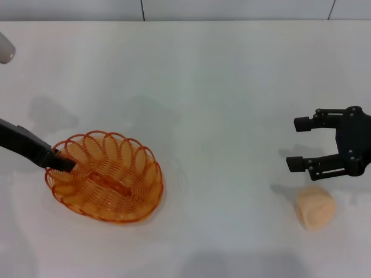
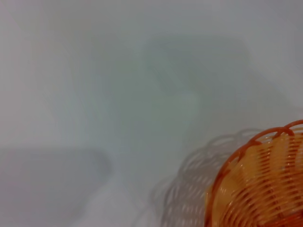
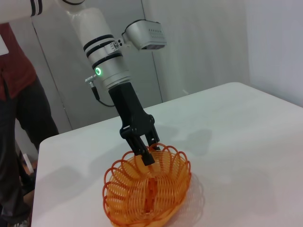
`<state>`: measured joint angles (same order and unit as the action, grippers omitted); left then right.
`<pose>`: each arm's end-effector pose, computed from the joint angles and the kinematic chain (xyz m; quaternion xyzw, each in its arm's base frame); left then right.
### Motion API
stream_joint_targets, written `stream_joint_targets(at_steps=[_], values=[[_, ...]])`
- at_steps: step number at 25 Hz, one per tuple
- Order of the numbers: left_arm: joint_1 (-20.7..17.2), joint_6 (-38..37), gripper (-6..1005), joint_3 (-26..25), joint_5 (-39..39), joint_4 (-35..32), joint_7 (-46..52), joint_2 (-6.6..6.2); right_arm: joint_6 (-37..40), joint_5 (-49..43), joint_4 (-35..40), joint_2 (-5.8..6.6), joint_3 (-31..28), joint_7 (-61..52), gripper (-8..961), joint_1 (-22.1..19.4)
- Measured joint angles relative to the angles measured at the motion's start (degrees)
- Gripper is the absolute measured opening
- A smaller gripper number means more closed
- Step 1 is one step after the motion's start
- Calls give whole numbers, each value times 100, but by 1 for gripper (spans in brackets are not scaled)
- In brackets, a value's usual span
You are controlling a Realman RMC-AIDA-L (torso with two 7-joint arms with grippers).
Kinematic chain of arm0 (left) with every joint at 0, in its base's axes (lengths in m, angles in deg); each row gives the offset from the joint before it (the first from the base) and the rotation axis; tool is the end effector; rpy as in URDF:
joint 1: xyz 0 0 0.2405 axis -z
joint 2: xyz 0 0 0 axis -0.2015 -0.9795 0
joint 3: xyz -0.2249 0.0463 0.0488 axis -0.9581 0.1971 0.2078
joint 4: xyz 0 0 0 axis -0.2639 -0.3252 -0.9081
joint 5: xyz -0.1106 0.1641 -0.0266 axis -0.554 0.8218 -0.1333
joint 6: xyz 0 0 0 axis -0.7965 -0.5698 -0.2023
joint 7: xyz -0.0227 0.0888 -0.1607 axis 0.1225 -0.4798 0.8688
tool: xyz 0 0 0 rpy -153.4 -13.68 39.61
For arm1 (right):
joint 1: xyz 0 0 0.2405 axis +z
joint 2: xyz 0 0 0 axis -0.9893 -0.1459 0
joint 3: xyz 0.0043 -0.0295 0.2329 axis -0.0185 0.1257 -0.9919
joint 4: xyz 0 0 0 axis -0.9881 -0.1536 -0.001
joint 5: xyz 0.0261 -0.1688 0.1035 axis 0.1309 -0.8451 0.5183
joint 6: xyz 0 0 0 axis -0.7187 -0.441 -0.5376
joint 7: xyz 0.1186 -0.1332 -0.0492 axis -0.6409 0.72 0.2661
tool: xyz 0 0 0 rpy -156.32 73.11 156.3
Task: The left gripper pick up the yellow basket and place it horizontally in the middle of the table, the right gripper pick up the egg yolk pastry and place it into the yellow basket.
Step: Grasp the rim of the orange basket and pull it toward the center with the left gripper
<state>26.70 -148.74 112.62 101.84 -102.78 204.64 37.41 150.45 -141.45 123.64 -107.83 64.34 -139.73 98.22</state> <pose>-0.2803 0.3365 0.0220 -0.9001 -0.3958 0.1372 0.1200 0.1852 0.2926 0.0197 -0.9700 0.1448 0.1724 0.0922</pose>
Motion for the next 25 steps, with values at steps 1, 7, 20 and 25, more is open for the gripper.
stream_joint_targets(at_steps=[1,7,20,25], values=[[0,2,574,5,0,6,1,2,0,0,0,0,0,0,858,0],[41,21,405,42,-1,134,1,8,0,1,0,0,0,0,858,1],[46,72,310,70,6,147,36,7,0,0,18,0,0,-4,858,0],[54,63,278,80,9,147,60,4,0,0,25,0,-5,-7,858,0]])
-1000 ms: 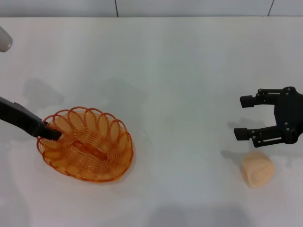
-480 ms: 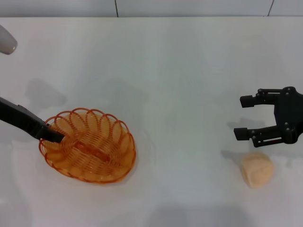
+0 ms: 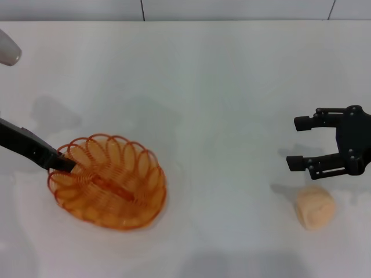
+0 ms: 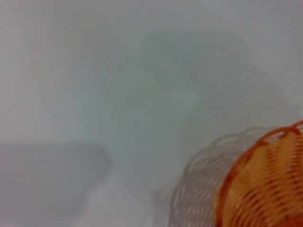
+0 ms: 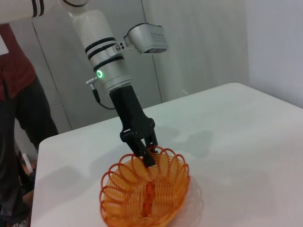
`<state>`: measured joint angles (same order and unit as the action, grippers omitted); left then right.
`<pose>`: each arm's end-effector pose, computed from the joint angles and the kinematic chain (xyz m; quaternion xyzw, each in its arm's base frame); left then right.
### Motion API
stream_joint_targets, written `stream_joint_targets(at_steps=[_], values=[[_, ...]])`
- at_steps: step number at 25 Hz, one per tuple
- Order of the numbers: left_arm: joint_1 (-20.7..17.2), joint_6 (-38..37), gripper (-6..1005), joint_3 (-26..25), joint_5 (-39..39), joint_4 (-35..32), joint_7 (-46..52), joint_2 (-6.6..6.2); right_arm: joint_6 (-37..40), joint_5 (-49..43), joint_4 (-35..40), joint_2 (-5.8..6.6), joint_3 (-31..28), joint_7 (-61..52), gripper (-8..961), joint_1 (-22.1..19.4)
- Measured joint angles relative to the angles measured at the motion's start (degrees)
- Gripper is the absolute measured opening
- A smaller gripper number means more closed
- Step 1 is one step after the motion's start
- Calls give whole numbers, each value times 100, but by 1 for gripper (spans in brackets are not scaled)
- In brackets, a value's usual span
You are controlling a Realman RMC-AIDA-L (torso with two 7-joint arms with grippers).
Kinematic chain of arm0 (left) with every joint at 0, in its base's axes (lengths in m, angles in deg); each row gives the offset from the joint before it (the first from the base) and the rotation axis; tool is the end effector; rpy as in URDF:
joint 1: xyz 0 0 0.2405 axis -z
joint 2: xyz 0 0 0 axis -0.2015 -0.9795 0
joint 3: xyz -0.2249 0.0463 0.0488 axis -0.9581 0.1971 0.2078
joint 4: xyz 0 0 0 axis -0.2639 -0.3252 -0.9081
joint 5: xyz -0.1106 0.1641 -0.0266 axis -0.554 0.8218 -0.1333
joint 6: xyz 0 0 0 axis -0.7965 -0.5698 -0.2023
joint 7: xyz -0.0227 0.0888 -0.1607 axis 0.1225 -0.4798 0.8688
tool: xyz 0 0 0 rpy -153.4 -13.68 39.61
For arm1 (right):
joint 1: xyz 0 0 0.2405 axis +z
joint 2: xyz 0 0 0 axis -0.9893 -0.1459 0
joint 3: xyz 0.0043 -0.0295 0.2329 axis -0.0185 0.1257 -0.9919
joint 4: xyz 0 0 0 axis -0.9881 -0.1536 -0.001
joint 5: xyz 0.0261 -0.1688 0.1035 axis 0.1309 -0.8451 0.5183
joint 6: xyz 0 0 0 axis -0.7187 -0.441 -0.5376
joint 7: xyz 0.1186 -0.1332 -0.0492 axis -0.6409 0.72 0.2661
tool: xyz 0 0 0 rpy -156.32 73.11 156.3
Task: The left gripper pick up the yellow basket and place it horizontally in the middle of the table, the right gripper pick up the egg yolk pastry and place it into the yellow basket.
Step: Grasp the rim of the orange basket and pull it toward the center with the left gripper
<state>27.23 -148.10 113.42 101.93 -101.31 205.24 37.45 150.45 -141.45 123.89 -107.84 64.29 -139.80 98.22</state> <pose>-0.2798 0.3363 0.0165 -0.8992 -0.3983 0.1414 0.1133 0.1846 0.2929 0.0203 -0.9701 0.1436 0.1723 0.0933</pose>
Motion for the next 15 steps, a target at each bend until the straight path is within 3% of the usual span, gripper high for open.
stream_joint_targets(at_steps=[15], values=[[17,-8,106,58,-2,-28,-7,-44,0,0,-11,0,-40,-2,858,25]])
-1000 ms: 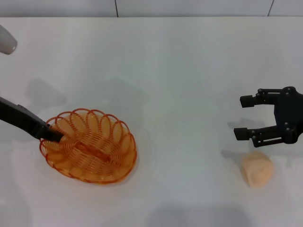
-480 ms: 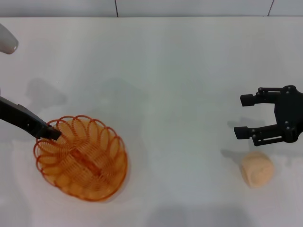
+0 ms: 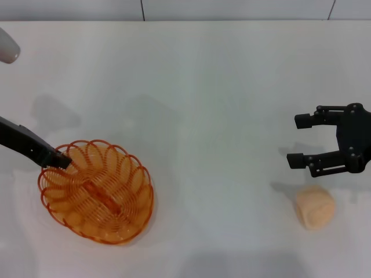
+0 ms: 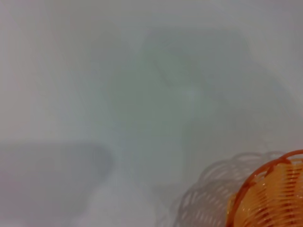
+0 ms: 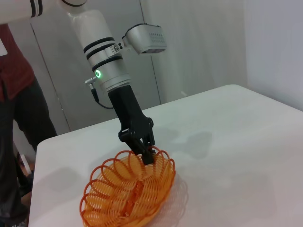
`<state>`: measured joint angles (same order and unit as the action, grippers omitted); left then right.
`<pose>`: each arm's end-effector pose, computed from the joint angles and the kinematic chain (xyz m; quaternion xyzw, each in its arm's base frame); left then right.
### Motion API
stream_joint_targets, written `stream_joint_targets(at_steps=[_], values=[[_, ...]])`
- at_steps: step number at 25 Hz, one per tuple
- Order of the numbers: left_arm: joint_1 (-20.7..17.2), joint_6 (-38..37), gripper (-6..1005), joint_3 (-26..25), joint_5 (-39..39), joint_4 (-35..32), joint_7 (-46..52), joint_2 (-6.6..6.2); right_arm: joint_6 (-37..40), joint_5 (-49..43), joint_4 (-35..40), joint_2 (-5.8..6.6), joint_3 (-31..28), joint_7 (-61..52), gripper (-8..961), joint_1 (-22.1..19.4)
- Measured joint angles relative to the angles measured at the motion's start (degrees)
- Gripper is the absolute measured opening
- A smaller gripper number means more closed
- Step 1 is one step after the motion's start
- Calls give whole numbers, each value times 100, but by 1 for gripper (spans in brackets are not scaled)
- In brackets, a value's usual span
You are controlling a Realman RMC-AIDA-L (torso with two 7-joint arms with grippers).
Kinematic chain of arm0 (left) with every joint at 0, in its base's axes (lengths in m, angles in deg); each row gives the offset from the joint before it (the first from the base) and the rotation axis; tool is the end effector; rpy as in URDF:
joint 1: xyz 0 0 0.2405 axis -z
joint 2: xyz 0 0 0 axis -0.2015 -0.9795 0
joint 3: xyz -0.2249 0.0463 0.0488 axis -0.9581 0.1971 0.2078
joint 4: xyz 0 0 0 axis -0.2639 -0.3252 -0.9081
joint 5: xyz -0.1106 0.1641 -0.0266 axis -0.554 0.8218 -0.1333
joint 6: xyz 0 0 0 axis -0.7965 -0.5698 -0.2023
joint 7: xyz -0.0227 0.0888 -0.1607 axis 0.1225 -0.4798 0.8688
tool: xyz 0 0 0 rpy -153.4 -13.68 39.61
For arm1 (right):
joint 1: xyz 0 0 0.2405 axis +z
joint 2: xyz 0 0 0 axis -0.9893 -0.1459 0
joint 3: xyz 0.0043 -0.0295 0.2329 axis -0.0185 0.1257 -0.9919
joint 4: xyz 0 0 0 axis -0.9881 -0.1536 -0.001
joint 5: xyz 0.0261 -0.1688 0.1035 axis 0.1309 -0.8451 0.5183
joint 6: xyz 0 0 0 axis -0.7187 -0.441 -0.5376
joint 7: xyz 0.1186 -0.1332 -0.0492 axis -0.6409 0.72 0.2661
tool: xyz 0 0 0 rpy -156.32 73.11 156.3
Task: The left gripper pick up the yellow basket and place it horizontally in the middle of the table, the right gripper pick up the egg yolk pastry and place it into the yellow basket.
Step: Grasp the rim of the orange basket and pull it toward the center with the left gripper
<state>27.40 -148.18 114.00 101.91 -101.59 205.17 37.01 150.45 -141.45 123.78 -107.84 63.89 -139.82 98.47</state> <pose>-0.2794 0.3384 0.0198 -0.9005 -0.3925 0.1467 0.1164 0.1841 0.2944 0.0215 -0.9696 0.1435 0.1738 0.0956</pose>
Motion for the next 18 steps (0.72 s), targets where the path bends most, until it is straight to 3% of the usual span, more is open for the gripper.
stream_joint_targets(at_steps=[10,18], values=[[28,100,98,-46,-245,-32,35,8,-42,0,-14,0,2,4,857,1],[116,176,92,-43,-443,-58,663,4,-44,15,-14,0,1,-33,855,4]])
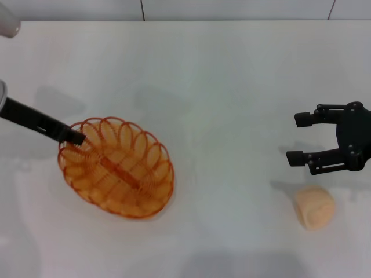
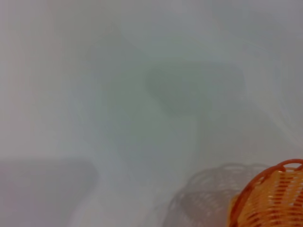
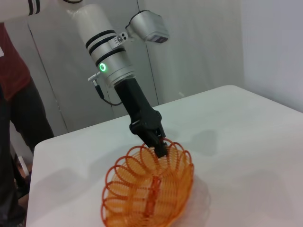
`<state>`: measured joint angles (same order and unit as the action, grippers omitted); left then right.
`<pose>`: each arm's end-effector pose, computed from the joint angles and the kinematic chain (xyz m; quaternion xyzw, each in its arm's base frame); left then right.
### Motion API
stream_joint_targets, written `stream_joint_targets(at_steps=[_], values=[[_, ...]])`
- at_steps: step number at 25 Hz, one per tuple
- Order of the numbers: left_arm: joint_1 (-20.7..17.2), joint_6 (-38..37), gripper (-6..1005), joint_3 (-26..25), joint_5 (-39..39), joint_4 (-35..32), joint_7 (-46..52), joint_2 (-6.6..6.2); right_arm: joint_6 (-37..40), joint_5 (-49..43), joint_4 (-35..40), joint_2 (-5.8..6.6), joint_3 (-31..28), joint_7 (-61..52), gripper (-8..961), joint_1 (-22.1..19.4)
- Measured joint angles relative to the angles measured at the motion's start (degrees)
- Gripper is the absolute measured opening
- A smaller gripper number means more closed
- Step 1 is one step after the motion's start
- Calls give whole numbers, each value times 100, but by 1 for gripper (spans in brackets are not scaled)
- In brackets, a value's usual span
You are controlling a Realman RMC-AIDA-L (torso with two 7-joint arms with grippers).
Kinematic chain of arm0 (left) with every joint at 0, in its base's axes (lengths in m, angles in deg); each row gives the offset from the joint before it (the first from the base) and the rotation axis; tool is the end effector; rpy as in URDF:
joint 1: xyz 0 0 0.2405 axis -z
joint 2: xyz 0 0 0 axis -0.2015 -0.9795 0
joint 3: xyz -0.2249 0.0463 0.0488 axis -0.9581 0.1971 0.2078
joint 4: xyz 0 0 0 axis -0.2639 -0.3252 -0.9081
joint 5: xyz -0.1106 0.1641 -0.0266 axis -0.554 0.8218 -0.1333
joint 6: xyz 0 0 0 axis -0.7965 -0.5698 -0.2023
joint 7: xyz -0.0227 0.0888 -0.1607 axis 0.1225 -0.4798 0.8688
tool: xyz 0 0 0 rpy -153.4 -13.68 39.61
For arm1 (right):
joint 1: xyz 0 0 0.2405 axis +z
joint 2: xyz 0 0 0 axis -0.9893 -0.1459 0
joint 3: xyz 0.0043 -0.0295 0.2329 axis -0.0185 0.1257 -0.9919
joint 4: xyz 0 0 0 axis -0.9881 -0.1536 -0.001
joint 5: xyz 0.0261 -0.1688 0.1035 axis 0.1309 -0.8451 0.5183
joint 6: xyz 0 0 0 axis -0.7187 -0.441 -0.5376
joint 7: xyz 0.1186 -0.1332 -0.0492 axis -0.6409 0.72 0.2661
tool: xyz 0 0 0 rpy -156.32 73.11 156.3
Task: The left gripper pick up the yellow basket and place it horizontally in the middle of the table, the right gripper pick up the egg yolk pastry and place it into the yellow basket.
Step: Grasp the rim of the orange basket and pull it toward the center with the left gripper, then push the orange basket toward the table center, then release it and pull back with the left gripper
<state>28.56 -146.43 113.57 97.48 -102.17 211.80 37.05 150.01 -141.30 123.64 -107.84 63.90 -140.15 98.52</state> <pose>-0.2598 0.3552 0.0193 -0.8876 -0.4286 0.0952 0.1390 0.1840 0.2958 0.0217 -0.9684 0.1473 0.1756 0.0982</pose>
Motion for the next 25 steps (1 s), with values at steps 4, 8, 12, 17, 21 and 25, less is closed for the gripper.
stream_joint_targets(at_steps=[4,8,12,17,21,25], values=[[127,26,89,5,-13,-40,494,21,-2,8,0,0,-8,-27,854,5],[270,53,86,5,-137,-136,922,24,-6,13,-7,0,-9,-32,854,6],[411,160,81,-5,-430,-145,1280,-7,-8,48,-36,0,-9,-45,854,8],[469,385,77,-9,-860,-106,1706,21,-9,78,-78,0,-6,-70,854,23],[442,490,77,3,-1041,-31,2093,32,18,78,-79,0,-4,-115,853,37],[450,494,77,22,-994,142,2501,-25,41,78,-79,0,4,-124,853,58]])
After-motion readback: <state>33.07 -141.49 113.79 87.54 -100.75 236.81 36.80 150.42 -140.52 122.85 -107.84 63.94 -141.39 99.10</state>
